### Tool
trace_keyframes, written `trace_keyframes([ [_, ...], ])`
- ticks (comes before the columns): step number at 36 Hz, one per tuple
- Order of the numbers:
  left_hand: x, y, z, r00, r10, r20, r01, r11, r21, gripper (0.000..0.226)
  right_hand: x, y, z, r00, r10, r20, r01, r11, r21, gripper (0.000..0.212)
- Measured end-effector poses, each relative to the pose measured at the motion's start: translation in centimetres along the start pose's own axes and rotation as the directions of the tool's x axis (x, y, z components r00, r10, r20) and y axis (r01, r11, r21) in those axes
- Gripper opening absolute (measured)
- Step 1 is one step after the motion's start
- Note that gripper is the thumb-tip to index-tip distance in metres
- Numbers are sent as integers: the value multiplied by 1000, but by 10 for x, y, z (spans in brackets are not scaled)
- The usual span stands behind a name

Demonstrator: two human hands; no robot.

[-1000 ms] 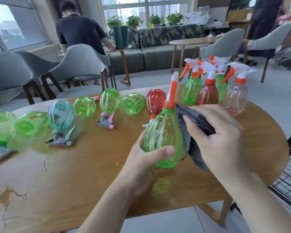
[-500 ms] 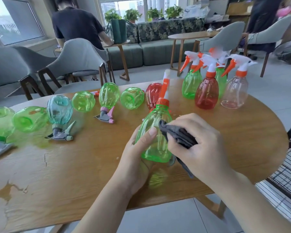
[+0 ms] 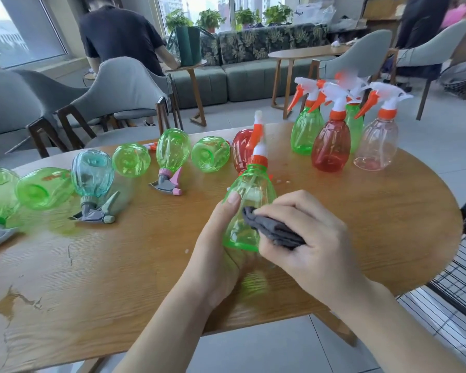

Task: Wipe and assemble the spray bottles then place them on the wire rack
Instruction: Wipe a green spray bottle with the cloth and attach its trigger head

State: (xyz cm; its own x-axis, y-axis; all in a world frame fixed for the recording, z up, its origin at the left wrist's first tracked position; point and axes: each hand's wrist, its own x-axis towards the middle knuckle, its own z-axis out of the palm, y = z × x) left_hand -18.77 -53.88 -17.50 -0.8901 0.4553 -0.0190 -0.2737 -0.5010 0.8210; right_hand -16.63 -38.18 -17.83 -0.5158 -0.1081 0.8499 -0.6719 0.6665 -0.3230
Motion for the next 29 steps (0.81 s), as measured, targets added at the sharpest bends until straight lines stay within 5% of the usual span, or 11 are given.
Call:
trace_keyframes([
  [6, 1, 0, 4, 1000, -14, 0, 14, 1000, 3, 45, 5, 0, -1, 997, 64, -47, -65, 998, -10, 20],
  [11, -3, 2, 1, 991, -127, 40, 132, 977, -170, 51, -8, -13, 7, 989, -127, 82, 130, 991, -30, 17],
  [16, -1, 1, -3, 990, -135, -30, 128, 977, -169, 57, -17, -10, 15, 957, -239, 162, 261, 956, -132, 14],
  [29, 4, 3, -2, 984, -166, 67, 176, 966, -187, 58, -4, -14, 5, 997, -28, 70, 28, 1000, 4, 19],
])
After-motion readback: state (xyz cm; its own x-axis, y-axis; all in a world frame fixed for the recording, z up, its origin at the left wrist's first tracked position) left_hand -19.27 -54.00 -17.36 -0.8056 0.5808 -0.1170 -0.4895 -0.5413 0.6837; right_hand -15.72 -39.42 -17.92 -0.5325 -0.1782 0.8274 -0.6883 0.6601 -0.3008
